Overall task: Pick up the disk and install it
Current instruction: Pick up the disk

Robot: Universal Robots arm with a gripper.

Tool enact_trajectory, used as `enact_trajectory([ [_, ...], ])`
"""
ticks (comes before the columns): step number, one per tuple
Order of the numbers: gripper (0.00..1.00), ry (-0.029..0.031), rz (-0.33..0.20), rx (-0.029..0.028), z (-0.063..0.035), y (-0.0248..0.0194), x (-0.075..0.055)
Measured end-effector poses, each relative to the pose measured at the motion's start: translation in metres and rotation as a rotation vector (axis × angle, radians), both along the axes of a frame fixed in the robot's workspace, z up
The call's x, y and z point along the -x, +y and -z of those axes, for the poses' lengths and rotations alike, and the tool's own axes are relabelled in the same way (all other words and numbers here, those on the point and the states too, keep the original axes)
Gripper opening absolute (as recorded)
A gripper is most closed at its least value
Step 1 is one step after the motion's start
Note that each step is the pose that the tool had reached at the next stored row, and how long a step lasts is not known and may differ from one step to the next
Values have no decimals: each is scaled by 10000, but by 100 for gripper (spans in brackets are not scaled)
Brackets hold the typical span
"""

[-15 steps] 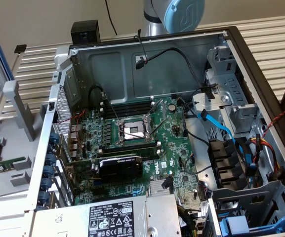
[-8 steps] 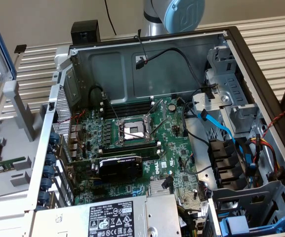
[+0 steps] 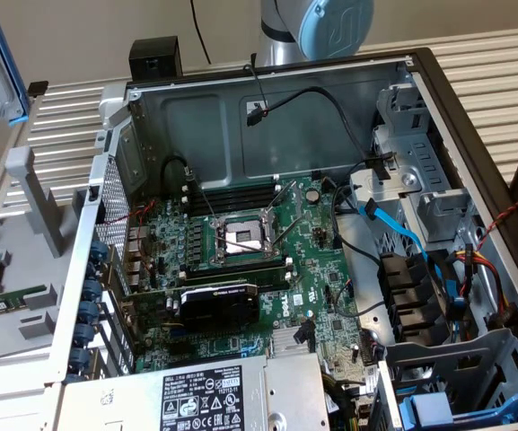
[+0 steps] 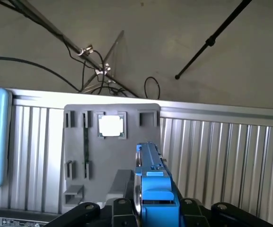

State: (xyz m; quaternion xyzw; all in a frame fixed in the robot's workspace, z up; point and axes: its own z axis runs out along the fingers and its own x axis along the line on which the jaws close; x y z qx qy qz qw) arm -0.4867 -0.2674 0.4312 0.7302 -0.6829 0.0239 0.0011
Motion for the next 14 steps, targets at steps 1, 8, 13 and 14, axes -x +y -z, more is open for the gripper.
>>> enact_trajectory([
  [1,37,-1,-1,-1,-48,-9,-27],
  [8,37,6,0,-43,-336,-95,-250],
  [13,37,21,0,-86,-456,-152,-412],
  [14,37,27,0,-93,-474,-163,-443],
])
